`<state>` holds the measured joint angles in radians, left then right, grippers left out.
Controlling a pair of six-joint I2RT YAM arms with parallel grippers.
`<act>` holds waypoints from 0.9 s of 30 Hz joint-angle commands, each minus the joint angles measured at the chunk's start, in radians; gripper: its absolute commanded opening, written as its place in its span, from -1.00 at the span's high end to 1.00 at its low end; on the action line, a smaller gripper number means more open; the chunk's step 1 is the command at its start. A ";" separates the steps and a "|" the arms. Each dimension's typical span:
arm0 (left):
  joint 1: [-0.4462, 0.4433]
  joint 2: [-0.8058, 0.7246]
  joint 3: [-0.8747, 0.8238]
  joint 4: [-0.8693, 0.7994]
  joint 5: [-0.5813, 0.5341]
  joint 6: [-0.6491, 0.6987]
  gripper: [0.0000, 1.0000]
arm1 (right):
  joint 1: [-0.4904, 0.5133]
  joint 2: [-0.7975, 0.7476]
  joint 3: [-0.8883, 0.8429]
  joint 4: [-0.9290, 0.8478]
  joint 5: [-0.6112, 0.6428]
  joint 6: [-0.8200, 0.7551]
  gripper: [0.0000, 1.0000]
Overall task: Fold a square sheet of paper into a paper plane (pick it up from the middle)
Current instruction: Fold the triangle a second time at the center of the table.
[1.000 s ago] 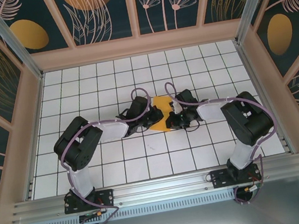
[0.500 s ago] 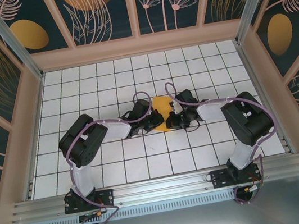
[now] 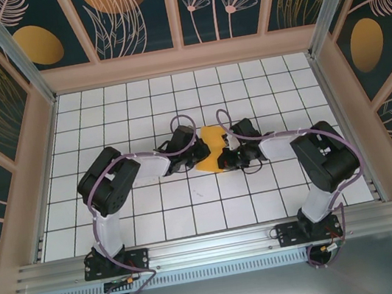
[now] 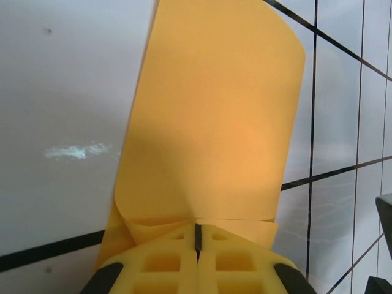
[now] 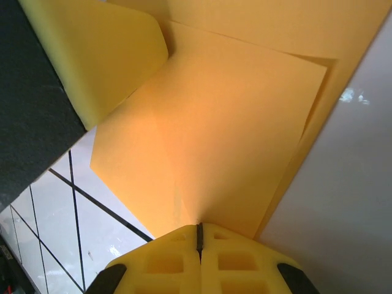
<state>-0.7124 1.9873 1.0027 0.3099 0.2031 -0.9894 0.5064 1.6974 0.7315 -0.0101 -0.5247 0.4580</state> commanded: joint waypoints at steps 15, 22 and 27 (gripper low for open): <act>0.091 0.042 0.034 -0.045 -0.105 0.123 0.82 | -0.002 0.036 -0.060 -0.151 0.097 -0.005 1.00; 0.101 0.028 0.079 -0.083 -0.121 0.157 0.79 | -0.001 0.030 -0.054 -0.143 0.091 0.002 1.00; 0.101 -0.029 0.077 -0.059 -0.059 0.153 0.78 | -0.001 0.030 -0.037 -0.138 0.091 0.011 0.99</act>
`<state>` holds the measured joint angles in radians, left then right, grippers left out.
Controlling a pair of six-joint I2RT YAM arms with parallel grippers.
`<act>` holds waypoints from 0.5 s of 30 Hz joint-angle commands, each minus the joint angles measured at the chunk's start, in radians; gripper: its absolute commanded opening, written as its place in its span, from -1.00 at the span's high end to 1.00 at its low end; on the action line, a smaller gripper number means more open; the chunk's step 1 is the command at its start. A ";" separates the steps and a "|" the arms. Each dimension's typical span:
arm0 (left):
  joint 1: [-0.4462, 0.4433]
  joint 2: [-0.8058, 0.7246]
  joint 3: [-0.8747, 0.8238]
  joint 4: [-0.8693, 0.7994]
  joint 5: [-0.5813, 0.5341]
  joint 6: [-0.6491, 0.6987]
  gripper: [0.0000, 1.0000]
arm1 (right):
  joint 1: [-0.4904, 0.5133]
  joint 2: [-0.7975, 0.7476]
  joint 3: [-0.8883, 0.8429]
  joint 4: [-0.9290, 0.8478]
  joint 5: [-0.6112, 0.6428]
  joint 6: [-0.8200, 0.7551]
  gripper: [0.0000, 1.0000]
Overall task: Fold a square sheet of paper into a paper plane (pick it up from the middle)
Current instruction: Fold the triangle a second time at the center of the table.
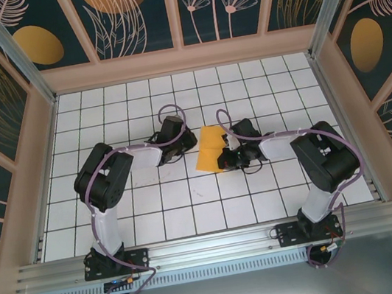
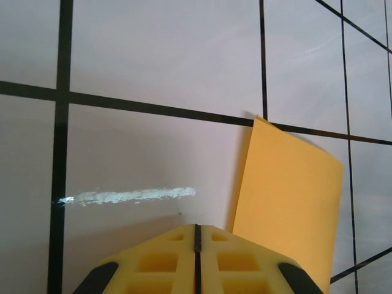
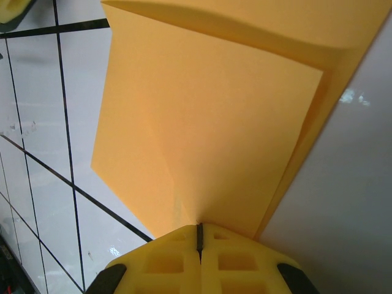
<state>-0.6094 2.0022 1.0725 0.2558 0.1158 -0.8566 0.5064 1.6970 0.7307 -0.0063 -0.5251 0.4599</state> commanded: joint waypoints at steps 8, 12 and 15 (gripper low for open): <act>-0.031 -0.119 -0.119 0.199 0.262 -0.134 0.84 | 0.000 0.034 -0.024 -0.140 0.092 0.011 0.99; -0.067 -0.085 -0.116 0.209 0.314 -0.153 0.84 | 0.000 0.030 -0.025 -0.141 0.096 0.013 0.99; -0.074 -0.064 -0.144 0.234 0.305 -0.179 0.84 | 0.000 0.024 -0.030 -0.135 0.097 0.015 0.98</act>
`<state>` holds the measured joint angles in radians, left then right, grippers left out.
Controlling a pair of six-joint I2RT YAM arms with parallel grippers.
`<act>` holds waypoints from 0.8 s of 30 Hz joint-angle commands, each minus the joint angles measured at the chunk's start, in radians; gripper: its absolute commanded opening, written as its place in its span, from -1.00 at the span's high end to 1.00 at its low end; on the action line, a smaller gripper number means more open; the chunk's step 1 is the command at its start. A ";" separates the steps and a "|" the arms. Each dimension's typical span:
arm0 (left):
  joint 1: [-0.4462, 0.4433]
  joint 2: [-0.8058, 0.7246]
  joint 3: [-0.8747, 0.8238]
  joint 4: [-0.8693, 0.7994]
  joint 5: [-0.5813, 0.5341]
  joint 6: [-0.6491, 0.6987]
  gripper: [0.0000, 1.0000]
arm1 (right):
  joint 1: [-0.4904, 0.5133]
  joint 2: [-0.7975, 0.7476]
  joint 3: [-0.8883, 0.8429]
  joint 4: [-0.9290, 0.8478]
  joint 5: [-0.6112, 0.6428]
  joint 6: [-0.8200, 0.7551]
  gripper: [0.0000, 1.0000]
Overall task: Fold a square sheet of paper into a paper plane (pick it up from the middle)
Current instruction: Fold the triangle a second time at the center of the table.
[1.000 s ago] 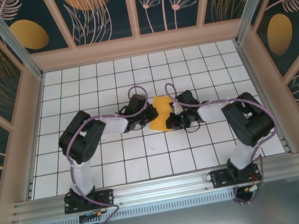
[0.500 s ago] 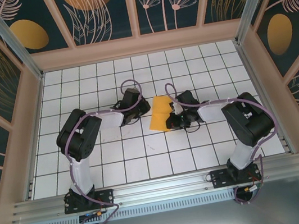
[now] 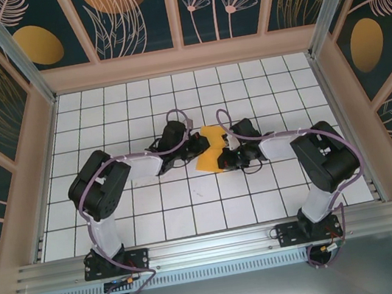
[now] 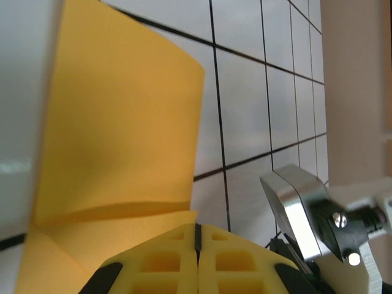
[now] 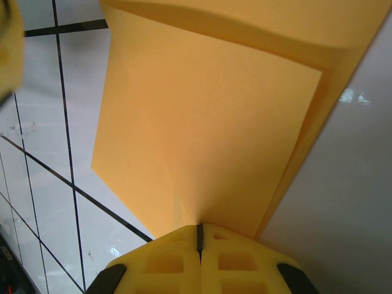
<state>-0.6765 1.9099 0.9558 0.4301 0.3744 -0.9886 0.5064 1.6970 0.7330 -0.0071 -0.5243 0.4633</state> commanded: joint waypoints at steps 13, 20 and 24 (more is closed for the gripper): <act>-0.009 0.128 0.011 -0.092 -0.113 0.050 0.84 | 0.000 0.009 -0.018 -0.147 0.084 0.006 0.97; -0.009 0.097 -0.014 -0.120 -0.137 0.074 0.85 | 0.001 -0.072 0.066 -0.132 -0.024 0.030 0.91; -0.008 0.096 -0.023 -0.110 -0.134 0.072 0.85 | 0.007 -0.052 0.115 -0.126 -0.052 0.029 0.91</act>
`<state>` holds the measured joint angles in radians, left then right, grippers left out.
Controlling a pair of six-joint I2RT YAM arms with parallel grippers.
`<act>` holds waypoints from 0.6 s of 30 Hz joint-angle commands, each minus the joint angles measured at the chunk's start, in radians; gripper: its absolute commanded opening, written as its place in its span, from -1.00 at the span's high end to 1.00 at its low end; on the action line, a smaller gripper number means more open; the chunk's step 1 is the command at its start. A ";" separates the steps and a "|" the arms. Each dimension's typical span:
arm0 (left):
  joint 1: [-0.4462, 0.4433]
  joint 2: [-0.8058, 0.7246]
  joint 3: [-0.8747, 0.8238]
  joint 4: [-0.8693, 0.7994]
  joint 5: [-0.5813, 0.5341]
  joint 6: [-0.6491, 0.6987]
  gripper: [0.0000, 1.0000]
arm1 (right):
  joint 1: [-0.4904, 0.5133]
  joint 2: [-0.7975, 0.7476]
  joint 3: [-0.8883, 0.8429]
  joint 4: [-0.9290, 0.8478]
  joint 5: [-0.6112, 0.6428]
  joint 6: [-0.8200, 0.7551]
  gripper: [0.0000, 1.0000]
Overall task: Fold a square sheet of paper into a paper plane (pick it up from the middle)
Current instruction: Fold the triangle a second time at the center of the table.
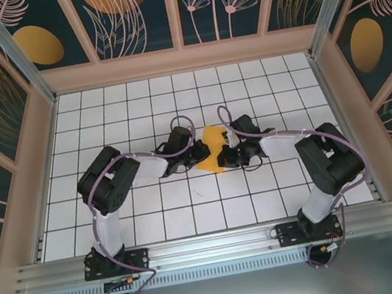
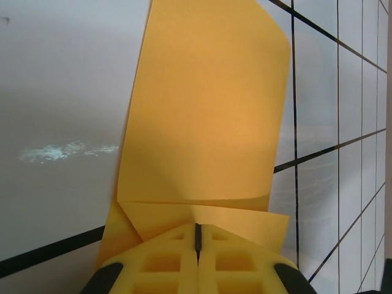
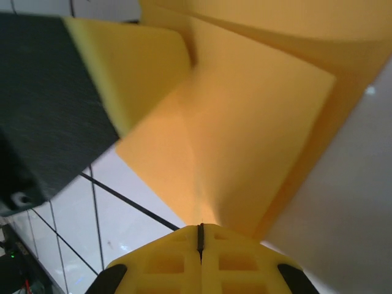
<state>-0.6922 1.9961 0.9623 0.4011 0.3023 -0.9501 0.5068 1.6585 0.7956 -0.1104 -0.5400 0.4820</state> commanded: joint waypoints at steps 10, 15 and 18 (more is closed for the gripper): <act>0.007 0.022 -0.018 -0.057 -0.043 0.014 0.85 | 0.013 0.130 0.113 0.022 -0.064 0.017 0.91; 0.007 0.026 -0.020 -0.062 -0.044 0.014 0.85 | 0.015 0.174 0.109 -0.014 -0.042 -0.005 0.92; 0.007 0.023 -0.023 -0.073 -0.056 0.016 0.85 | 0.019 0.167 0.088 -0.082 0.031 -0.034 0.92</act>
<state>-0.6922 1.9961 0.9623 0.4046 0.3016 -0.9474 0.5144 1.8099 0.8921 -0.1085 -0.5762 0.4789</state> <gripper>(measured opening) 0.079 0.068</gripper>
